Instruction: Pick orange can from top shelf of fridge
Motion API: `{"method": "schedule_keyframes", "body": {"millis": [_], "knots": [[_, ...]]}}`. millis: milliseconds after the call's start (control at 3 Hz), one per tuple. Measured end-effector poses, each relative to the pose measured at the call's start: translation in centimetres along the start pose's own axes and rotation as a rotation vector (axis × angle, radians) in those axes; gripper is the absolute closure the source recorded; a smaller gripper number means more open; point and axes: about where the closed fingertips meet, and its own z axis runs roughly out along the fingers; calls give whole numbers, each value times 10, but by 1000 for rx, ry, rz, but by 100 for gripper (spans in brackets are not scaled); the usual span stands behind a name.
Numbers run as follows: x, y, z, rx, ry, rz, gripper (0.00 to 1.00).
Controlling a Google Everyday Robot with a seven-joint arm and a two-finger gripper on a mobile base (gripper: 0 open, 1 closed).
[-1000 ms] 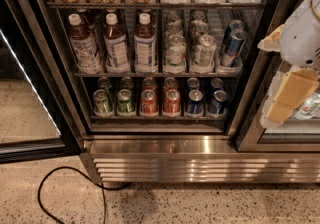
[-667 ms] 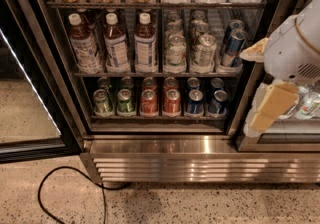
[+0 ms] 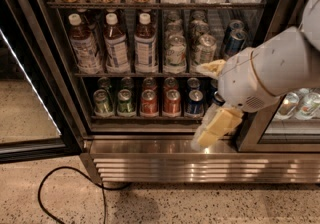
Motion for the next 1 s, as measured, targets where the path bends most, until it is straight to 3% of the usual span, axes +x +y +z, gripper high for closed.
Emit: {"method": "schedule_keyframes", "body": {"millis": [333, 1000], "knots": [[-28, 7, 29, 43, -136, 32, 0], [-91, -9, 77, 70, -371, 70, 0]]}}
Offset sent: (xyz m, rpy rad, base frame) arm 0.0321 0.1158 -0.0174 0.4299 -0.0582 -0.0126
